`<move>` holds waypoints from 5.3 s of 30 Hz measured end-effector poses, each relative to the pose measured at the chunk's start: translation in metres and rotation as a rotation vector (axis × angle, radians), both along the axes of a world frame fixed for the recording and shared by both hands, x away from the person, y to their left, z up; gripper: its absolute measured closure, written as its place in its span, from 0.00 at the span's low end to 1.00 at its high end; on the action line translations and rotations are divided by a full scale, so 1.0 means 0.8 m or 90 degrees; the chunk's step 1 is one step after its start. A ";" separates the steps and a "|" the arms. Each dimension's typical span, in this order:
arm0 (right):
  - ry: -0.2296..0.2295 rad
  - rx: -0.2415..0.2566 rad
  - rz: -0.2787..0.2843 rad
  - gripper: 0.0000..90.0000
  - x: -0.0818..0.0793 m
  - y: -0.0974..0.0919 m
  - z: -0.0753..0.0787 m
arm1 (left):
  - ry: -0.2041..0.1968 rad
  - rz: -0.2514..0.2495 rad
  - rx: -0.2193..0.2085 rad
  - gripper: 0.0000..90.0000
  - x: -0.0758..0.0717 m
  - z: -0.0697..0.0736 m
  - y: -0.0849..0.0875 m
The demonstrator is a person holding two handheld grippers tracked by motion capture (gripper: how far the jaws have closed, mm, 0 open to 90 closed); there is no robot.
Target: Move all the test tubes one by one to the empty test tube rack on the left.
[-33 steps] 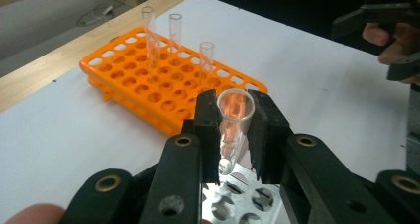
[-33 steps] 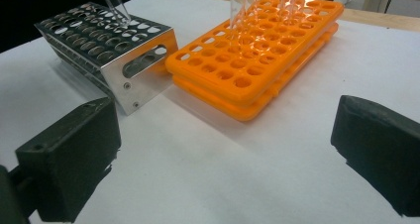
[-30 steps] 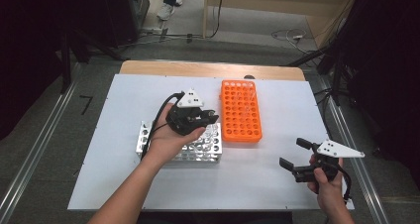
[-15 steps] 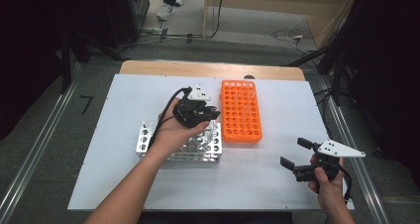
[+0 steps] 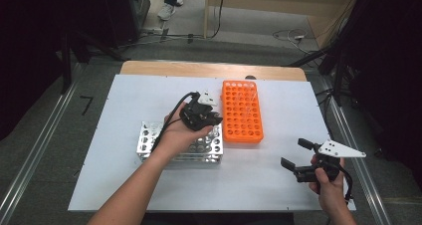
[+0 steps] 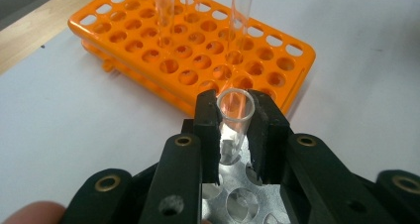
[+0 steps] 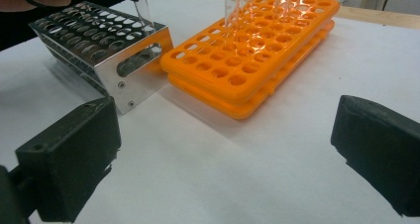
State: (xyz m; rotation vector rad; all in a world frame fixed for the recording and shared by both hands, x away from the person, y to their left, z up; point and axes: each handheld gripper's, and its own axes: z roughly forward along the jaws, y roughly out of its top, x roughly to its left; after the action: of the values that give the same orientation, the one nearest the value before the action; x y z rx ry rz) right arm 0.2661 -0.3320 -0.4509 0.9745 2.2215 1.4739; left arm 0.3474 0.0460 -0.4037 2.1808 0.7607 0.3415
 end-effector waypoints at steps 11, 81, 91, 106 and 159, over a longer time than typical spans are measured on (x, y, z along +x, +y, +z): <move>0.000 -0.004 -0.001 0.00 0.000 0.001 0.000 | 0.021 -0.002 0.023 0.85 0.004 -0.016 -0.005; 0.064 -0.016 0.005 0.36 0.134 0.117 0.002 | -0.101 0.170 -0.284 0.00 -0.175 -0.055 0.184; 0.081 -0.053 -0.015 0.62 0.152 0.141 -0.017 | -0.095 0.173 -0.283 0.00 -0.173 -0.057 0.183; 0.048 -0.073 -0.028 0.79 0.153 0.155 -0.030 | -0.089 0.176 -0.282 0.00 -0.172 -0.059 0.183; -0.007 -0.016 0.085 0.82 0.030 0.137 0.038 | -0.083 0.115 -0.280 0.00 -0.175 -0.051 0.139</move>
State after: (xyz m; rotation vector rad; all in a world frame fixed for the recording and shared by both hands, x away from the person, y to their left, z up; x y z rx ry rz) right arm 0.2903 -0.2223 -0.4208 0.8226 2.3323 1.4987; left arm 0.2074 0.1572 -0.4442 1.6679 0.8709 0.3643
